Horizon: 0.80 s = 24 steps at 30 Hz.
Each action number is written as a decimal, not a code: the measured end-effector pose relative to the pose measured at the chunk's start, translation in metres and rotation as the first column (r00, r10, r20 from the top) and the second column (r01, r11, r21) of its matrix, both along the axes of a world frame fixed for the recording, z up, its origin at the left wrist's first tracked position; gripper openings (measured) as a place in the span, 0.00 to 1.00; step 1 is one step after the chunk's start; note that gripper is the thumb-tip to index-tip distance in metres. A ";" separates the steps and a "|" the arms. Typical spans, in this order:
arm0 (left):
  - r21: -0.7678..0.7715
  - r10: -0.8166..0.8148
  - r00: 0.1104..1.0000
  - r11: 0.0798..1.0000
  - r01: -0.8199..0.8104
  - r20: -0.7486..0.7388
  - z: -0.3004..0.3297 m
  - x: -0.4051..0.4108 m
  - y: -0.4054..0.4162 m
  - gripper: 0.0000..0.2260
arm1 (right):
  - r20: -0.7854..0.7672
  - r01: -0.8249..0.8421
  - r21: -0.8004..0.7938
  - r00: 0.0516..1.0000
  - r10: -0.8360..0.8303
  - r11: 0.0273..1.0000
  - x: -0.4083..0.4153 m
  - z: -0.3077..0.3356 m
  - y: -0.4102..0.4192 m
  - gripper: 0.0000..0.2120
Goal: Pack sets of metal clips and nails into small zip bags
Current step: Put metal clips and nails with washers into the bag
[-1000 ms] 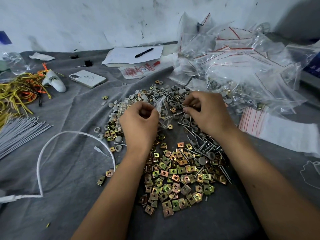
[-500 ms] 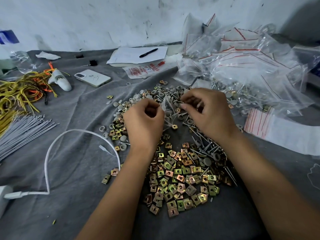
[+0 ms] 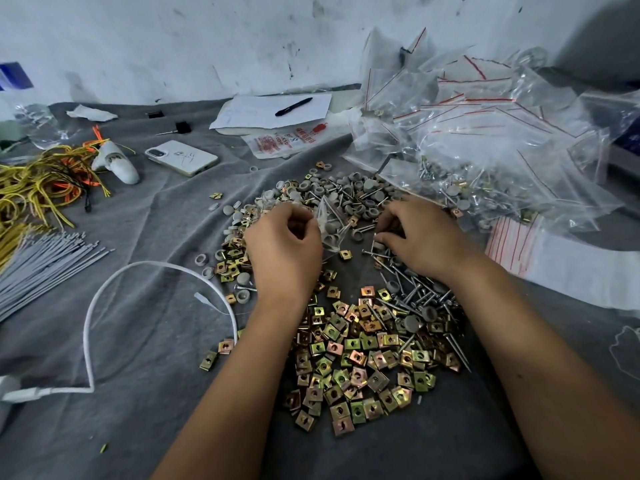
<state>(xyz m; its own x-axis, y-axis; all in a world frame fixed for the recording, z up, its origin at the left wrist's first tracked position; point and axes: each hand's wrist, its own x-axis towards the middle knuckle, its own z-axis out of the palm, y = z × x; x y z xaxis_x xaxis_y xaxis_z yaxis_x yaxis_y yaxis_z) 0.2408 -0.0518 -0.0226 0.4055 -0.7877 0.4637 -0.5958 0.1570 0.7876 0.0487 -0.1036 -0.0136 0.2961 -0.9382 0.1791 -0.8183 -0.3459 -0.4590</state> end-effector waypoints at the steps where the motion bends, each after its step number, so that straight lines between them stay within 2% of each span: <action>1: 0.008 -0.002 1.000 1.000 0.002 -0.018 0.000 0.000 0.000 0.05 | 0.009 0.001 0.007 1.000 -0.001 1.000 0.000 0.000 0.000 0.05; 7: 0.066 0.003 0.991 0.998 0.005 -0.133 0.002 0.000 -0.001 0.07 | -0.057 0.033 0.032 0.998 -0.031 0.999 0.000 0.002 0.001 0.07; 10: 0.095 -0.041 0.989 0.994 0.055 -0.144 0.002 -0.002 0.000 0.10 | -0.056 0.033 -0.028 0.998 -0.034 0.999 0.001 0.002 0.002 0.07; 12: 0.111 -0.078 0.989 0.990 0.092 -0.126 0.001 -0.003 0.001 0.08 | 0.040 0.032 -0.079 0.999 -0.029 0.996 0.003 0.000 0.003 0.07; 14: 0.111 -0.098 0.989 0.988 0.110 -0.109 0.001 -0.004 0.001 0.06 | 0.206 0.024 -0.120 0.979 0.002 0.992 0.007 0.001 0.005 0.08; 17: 0.098 -0.107 0.989 0.988 0.117 -0.106 0.001 -0.004 0.001 0.04 | 0.383 -0.048 -0.221 0.914 0.132 0.974 0.019 0.006 0.013 0.08; 20: 0.082 -0.107 0.987 0.990 0.117 -0.118 0.002 -0.005 0.000 0.04 | 0.350 -0.105 -0.255 0.917 0.193 0.961 0.028 0.006 0.019 0.08; 24: 0.074 -0.106 0.978 0.990 0.120 -0.178 0.002 -0.003 -0.002 0.08 | 0.414 -0.034 -0.298 0.896 0.162 0.954 0.027 0.007 0.017 0.05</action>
